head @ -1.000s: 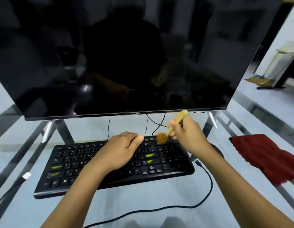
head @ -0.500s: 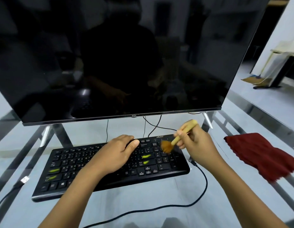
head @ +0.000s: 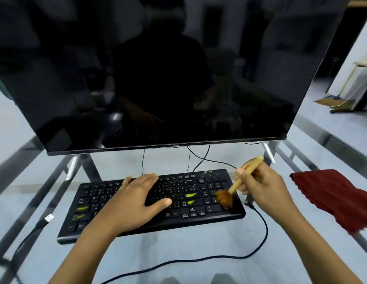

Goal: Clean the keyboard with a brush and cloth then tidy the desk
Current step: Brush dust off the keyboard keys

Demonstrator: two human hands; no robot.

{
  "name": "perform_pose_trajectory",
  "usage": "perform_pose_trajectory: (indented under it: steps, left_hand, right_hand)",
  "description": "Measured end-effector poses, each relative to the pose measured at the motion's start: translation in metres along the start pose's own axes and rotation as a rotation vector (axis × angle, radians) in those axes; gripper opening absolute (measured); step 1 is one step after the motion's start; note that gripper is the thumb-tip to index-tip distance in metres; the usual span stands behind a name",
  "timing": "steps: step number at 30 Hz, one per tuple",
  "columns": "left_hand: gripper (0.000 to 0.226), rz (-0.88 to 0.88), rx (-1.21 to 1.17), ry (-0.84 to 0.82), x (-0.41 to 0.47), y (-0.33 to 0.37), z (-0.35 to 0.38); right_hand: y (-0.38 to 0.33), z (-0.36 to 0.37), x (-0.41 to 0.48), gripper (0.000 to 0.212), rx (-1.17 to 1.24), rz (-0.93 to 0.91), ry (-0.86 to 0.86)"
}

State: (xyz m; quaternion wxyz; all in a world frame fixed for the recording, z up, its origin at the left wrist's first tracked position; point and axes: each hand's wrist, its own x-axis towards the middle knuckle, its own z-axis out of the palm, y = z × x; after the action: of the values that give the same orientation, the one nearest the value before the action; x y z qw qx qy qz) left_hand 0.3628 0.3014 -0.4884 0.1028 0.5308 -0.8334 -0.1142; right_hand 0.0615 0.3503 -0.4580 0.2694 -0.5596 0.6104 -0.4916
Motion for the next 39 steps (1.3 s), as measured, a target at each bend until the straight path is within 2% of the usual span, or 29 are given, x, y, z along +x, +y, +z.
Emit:
perform_pose_trajectory:
  steps: [1, 2, 4, 6, 8, 9, 11, 13, 14, 16, 18, 20, 21, 23, 24, 26, 27, 29, 31, 34, 35, 37, 39]
  left_hand:
    - [0.102, 0.004, 0.005, -0.007, -0.003, -0.002, -0.001]
    - [0.104, 0.01, 0.002, -0.019, -0.006, -0.002, -0.003]
    - [0.107, 0.018, -0.009, -0.049, -0.011, -0.001, -0.005]
    - [0.11, 0.027, -0.001, -0.072, -0.013, 0.001, -0.005]
    - [0.112, 0.034, 0.011, -0.079, -0.015, 0.003, -0.005]
    - [0.112, 0.039, 0.014, -0.079, -0.015, 0.005, -0.005]
    - [0.111, 0.062, 0.021, -0.071, -0.014, 0.011, -0.005]
    - [0.109, 0.088, 0.024, -0.069, -0.01, 0.019, -0.005]
    - [0.108, 0.096, 0.025, -0.071, -0.007, 0.024, -0.005]
    - [0.11, 0.097, 0.021, -0.082, 0.0, 0.032, -0.005]
    - [0.114, 0.07, 0.015, -0.103, 0.007, 0.039, -0.006]
    - [0.118, 0.034, 0.01, -0.138, 0.011, 0.044, -0.007]
    - [0.119, 0.023, 0.004, -0.153, 0.013, 0.046, -0.007]
    - [0.121, 0.011, -0.009, -0.166, 0.014, 0.049, -0.007]
    - [0.122, 0.01, -0.012, -0.163, 0.015, 0.05, -0.007]
    - [0.123, 0.016, -0.01, -0.153, 0.015, 0.05, -0.007]
    - [0.123, 0.021, -0.006, -0.15, 0.015, 0.049, -0.006]
    - [0.124, 0.028, -0.007, -0.147, 0.016, 0.047, -0.004]
    - [0.125, 0.041, -0.018, -0.137, 0.016, 0.046, -0.002]
    - [0.125, 0.078, -0.024, -0.115, 0.015, 0.043, -0.004]
    - [0.125, 0.072, -0.022, -0.129, 0.014, 0.042, -0.006]
    - [0.127, 0.016, -0.035, -0.174, 0.009, 0.035, -0.012]
    - [0.128, -0.009, -0.047, -0.178, 0.003, 0.022, -0.016]
  right_hand:
    - [0.0, 0.001, 0.001, 0.01, 0.016, -0.02, 0.096]
    - [0.0, 0.0, 0.002, 0.01, 0.057, -0.029, 0.118]
    - [-0.002, 0.003, 0.004, 0.011, 0.137, 0.043, 0.008]
    - [0.001, 0.007, 0.006, 0.012, -0.013, 0.035, -0.031]
    - [-0.001, 0.008, 0.008, 0.014, -0.11, -0.022, 0.125]
    - [-0.003, 0.007, 0.009, 0.016, -0.056, -0.027, 0.156]
    - [-0.009, 0.008, 0.01, 0.019, 0.051, 0.046, 0.063]
    - [-0.007, 0.009, 0.01, 0.02, -0.084, 0.06, 0.015]
    - [-0.005, 0.009, 0.01, 0.021, -0.17, 0.029, 0.085]
    - [-0.004, 0.008, 0.011, 0.021, -0.12, -0.008, 0.206]
    - [-0.006, 0.013, 0.014, 0.02, -0.005, 0.021, 0.125]
    - [-0.009, 0.019, 0.019, 0.02, -0.116, 0.02, 0.049]
    - [-0.011, 0.023, 0.023, 0.021, -0.17, -0.004, 0.096]
    - [-0.015, 0.029, 0.031, 0.02, -0.094, -0.035, 0.198]
    - [-0.015, 0.031, 0.036, 0.018, -0.019, -0.025, 0.17]
    - [-0.019, 0.04, 0.04, 0.014, 0.091, 0.038, -0.005]
    - [-0.02, 0.045, 0.04, 0.012, 0.053, 0.043, -0.073]
    - [-0.018, 0.054, 0.041, 0.011, -0.098, -0.012, 0.01]
    - [-0.018, 0.061, 0.042, 0.013, -0.042, -0.038, 0.102]
    - [-0.022, 0.079, 0.042, 0.011, 0.076, 0.03, -0.071]
    - [-0.022, 0.084, 0.042, 0.01, 0.011, -0.001, -0.081]
    - [-0.029, 0.091, 0.042, 0.01, -0.048, -0.076, 0.02]
    - [-0.034, 0.095, 0.041, 0.014, 0.055, -0.067, -0.005]
